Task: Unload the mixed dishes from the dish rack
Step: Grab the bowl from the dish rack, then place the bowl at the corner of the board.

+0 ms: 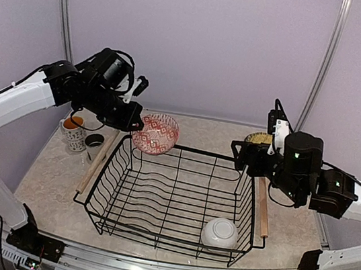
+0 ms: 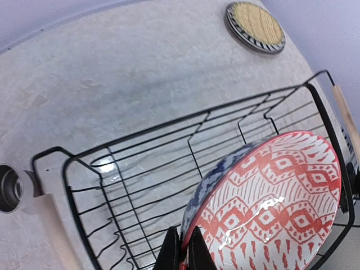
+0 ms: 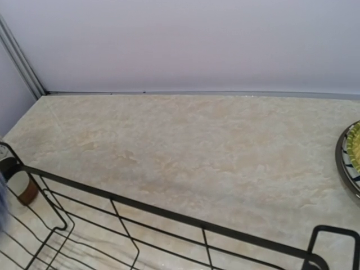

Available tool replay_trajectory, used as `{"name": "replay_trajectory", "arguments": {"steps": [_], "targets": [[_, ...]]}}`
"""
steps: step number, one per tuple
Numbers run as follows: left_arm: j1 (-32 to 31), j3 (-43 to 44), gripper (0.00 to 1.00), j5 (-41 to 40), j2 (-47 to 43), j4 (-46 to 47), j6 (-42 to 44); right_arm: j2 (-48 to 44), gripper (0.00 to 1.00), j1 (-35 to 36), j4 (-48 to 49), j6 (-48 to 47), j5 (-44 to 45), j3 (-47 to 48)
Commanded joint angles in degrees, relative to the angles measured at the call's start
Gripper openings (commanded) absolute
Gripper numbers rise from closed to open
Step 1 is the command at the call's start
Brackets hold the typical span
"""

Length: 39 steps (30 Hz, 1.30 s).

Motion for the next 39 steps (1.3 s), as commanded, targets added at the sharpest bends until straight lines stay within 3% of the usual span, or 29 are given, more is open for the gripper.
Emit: {"name": "replay_trajectory", "arguments": {"steps": [1, 6, 12, 16, 22, 30, 39], "targets": [[7.0, -2.4, 0.0, -6.5, -9.3, 3.3, -0.7, 0.0, 0.94, -0.6, -0.2, 0.2, 1.0, -0.6], [19.6, -7.7, 0.0, -9.5, -17.3, 3.0, -5.4, 0.8, 0.97, -0.7, 0.1, -0.1, 1.0, -0.4], [38.9, -18.1, 0.0, -9.3, -27.3, 2.9, -15.2, 1.6, 0.98, -0.8, 0.5, -0.8, 0.7, -0.1], [52.4, -27.7, 0.0, -3.7, -31.1, 3.5, -20.9, 2.1, 0.98, -0.9, 1.0, -0.9, 0.4, -0.1], [65.9, -39.4, 0.0, 6.9, -29.1, 6.6, -29.7, 2.6, 0.98, -1.1, 0.6, -1.1, 0.0, 0.4], [66.6, -47.0, 0.0, 1.0, -27.1, 11.7, -35.5, 2.1, 0.99, -1.1, 1.0, -0.4, -0.2, -0.2], [65.3, -48.0, 0.05, -0.6, -20.3, 16.2, -38.6, 2.6, 0.99, -1.1, 1.6, -0.6, -0.4, -0.2]]}}
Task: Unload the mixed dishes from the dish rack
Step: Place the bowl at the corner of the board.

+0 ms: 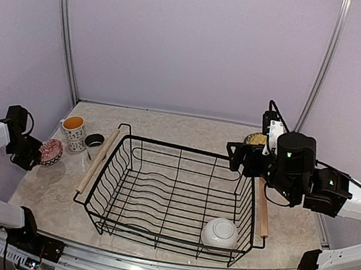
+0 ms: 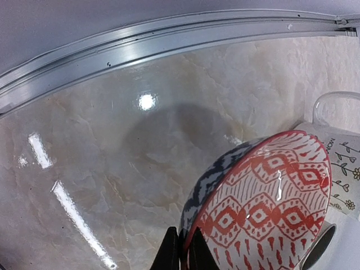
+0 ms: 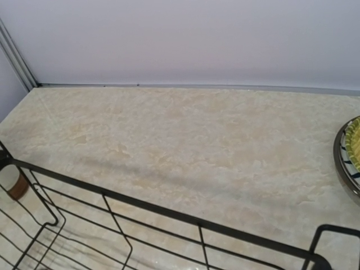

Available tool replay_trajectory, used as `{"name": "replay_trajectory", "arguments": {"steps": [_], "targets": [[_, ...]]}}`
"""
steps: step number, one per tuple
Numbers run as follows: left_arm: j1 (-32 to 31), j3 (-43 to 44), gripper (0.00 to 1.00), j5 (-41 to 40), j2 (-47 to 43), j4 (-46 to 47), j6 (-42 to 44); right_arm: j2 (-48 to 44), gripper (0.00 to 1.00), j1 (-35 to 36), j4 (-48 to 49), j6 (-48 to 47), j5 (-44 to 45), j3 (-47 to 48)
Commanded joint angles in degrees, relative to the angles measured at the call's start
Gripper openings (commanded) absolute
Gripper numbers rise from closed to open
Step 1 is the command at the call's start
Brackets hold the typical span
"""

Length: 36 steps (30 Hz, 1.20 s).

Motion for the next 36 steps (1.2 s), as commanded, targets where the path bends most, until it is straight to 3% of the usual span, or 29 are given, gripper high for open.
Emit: {"name": "replay_trajectory", "arguments": {"steps": [1, 9, 17, 21, 25, 33, 36], "targets": [[-2.1, 0.5, 0.06, -4.4, 2.8, 4.6, -3.1, 0.3, 0.99, -0.6, 1.0, -0.2, -0.4, -0.2], [-6.3, -0.1, 0.09, -9.2, 5.4, 4.8, -7.8, -0.8, 0.99, -0.6, 1.1, 0.3, -0.2, -1.2], [-7.4, -1.2, 0.11, -7.6, 8.1, 7.5, -9.5, -1.4, 0.99, -0.6, 1.0, 0.3, 0.1, -1.6], [-7.7, -1.1, 0.21, -8.1, 8.4, 6.9, -9.9, -1.5, 0.99, -0.6, 0.3, 0.3, 0.0, -1.5], [-7.9, -1.3, 0.37, -8.4, 6.4, 5.7, -9.9, -1.6, 0.99, -0.6, -0.8, 0.2, 0.2, -1.2], [-8.4, 1.3, 0.63, -8.1, -2.8, 1.3, -8.0, 1.0, 0.99, -0.6, -5.5, -0.5, 0.2, 1.5], [-8.4, 3.8, 0.66, -6.2, -6.9, 0.5, -5.7, 2.3, 0.99, -0.6, -7.9, -0.6, -0.5, 2.8]]}}
